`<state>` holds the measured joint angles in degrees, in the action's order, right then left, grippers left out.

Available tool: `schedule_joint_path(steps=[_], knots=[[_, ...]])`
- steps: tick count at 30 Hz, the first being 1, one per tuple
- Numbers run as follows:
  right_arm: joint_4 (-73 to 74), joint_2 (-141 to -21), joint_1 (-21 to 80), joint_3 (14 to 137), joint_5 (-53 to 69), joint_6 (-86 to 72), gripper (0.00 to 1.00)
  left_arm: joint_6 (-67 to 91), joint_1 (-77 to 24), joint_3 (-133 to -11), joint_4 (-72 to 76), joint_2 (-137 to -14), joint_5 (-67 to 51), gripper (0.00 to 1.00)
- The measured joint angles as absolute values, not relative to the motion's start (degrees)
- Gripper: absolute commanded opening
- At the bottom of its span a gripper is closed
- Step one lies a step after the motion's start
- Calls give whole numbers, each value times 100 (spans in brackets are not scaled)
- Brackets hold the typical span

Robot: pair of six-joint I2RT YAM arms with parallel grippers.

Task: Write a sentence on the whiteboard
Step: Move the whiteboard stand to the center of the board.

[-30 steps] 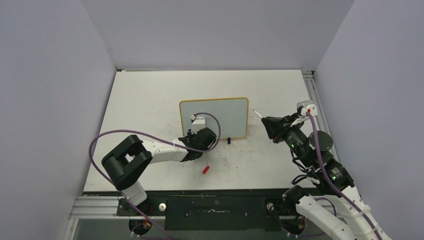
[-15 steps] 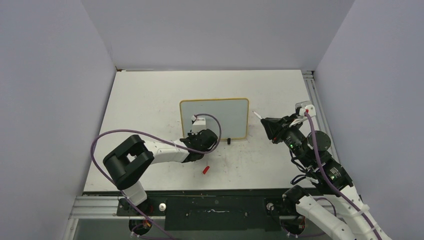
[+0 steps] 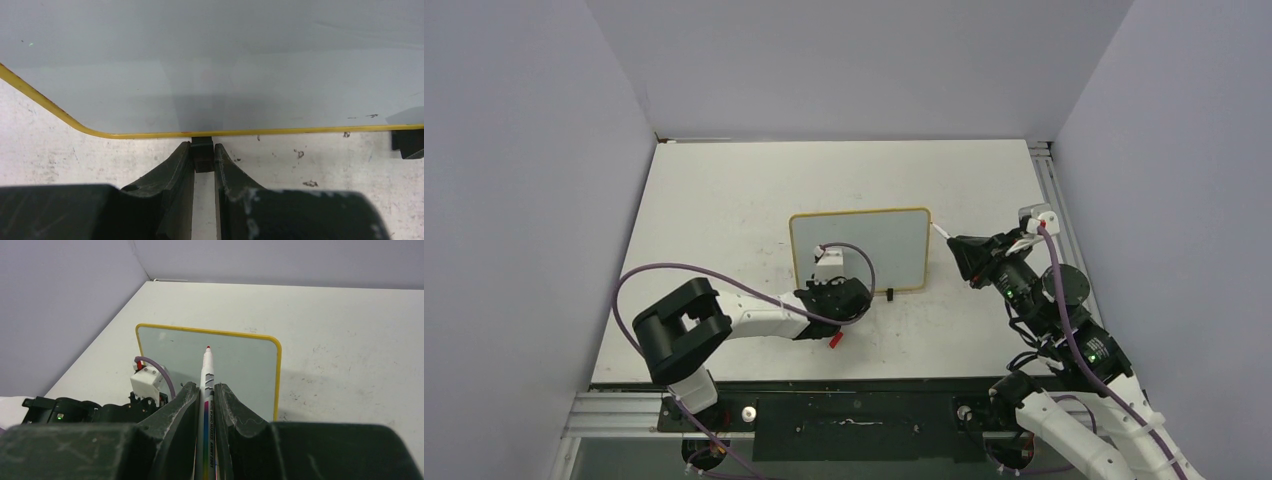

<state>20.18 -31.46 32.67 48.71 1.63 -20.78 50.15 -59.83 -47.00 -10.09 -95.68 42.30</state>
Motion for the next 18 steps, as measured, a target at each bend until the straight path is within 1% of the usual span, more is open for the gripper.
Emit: schedule_joint_path(steps=[15, 16, 18], knots=[[2021, -2963, 3267, 4807, 163, -2167, 5, 6208, -6914, -4963, -2163, -9539, 4477, 0], [2021, -2961, 3267, 4807, 163, -2169, 5, 6250, -6954, -4967, -2185, -9539, 4473, 1], [2023, -2961, 3267, 4807, 163, -2169, 5, 6302, -7011, -4967, -2224, -9539, 4458, 11]])
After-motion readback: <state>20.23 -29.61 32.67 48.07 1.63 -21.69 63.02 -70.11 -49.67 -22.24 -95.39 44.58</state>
